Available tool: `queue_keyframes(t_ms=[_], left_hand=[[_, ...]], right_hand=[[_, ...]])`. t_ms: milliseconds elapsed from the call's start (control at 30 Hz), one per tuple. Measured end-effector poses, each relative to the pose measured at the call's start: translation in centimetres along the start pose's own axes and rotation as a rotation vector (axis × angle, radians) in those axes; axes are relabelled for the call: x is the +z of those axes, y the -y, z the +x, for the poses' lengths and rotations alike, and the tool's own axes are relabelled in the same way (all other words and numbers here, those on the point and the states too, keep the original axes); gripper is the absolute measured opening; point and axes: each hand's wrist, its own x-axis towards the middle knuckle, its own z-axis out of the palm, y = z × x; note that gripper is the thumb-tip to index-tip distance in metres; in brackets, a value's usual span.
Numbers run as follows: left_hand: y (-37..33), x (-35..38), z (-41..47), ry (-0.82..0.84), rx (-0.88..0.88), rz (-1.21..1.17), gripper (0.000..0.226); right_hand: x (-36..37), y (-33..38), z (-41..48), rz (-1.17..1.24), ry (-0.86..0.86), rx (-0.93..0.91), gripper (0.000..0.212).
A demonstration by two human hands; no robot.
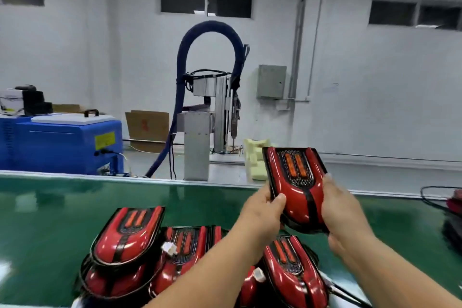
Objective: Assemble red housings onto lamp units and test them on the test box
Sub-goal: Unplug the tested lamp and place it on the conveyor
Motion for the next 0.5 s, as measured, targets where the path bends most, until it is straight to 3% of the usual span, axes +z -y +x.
queue_keyframes(t_ms=[200,300,500], left_hand=[[4.7,-3.4,-1.6,-0.031,-0.179,0.076,0.033],[6.7,-4.6,-1.6,-0.07,-0.247,0.108,0.047],[6.0,-3.5,-0.7,-0.047,-0.214,0.084,0.03]], right_hand=[[2.9,-7.4,-0.9,-0.108,0.078,0.105,0.053],[4.1,-9.5,-1.0,-0.136,0.081,0.151,0.053],[2.9,-9.0,0.0,-0.172,0.024,0.102,0.054]])
